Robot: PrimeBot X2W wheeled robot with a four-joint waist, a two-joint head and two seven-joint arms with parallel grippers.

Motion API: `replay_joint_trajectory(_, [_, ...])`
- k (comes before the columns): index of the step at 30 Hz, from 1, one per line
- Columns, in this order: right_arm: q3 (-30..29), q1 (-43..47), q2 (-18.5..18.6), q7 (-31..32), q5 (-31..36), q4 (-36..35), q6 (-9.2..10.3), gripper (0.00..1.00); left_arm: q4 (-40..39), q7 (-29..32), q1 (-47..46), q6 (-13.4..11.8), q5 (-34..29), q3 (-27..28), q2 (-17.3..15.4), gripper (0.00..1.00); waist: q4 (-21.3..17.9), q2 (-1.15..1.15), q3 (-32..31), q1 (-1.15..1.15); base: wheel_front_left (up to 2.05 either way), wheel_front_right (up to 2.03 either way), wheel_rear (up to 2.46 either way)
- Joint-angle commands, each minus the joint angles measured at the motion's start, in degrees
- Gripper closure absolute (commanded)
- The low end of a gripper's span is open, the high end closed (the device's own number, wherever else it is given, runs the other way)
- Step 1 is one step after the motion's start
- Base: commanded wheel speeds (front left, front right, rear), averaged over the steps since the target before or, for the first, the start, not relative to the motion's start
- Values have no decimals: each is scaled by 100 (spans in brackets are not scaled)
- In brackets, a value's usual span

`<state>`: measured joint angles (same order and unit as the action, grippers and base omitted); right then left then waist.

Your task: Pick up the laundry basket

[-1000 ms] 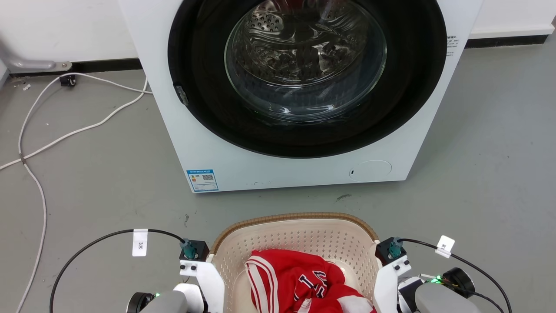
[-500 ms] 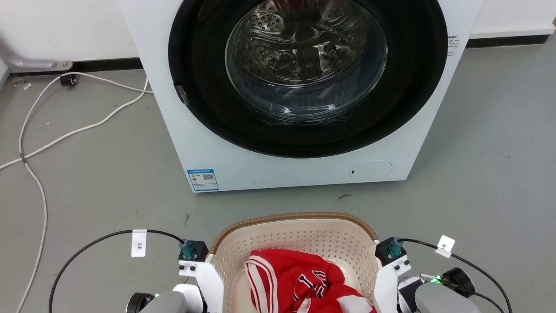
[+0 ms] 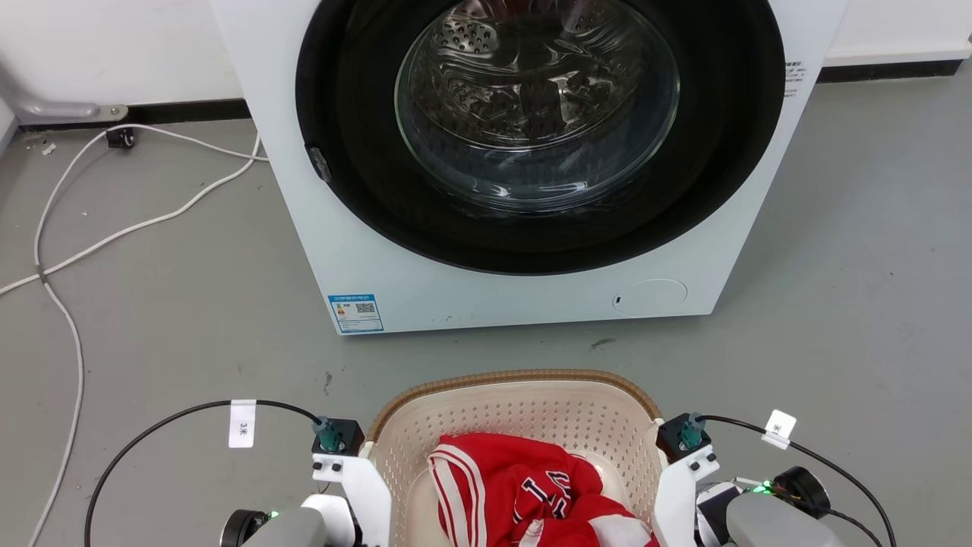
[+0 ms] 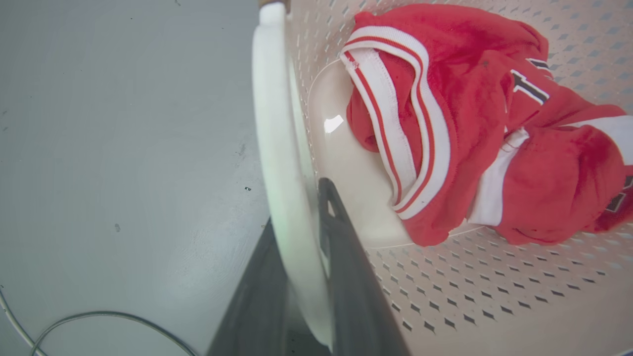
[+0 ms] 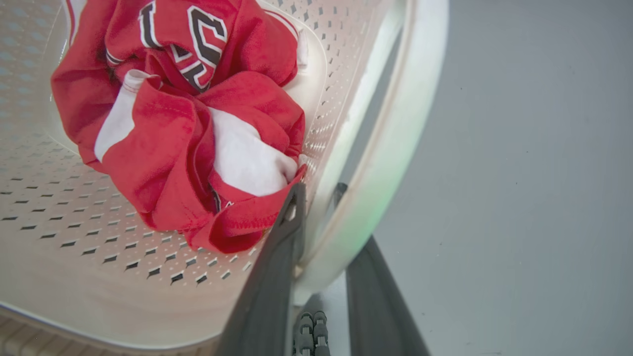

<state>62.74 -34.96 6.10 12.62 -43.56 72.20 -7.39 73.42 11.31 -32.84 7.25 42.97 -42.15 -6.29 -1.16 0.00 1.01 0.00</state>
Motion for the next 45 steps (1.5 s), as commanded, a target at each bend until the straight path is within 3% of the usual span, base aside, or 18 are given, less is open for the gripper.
replay_joint_trajectory(1, [65, -51, -1, -7, -1, 2, -18, 100, -41, -91, -122, 35, 3, -20, -2, 100, 4, 0, -2, 0, 0, 0, 0])
replay_joint_trajectory(45, [714, -151, 4, -47, -643, 64, -18, 100, 1, -126, -163, 30, 402, -373, -50, 100, 9, 0, -24, 0, 0, 0, 0])
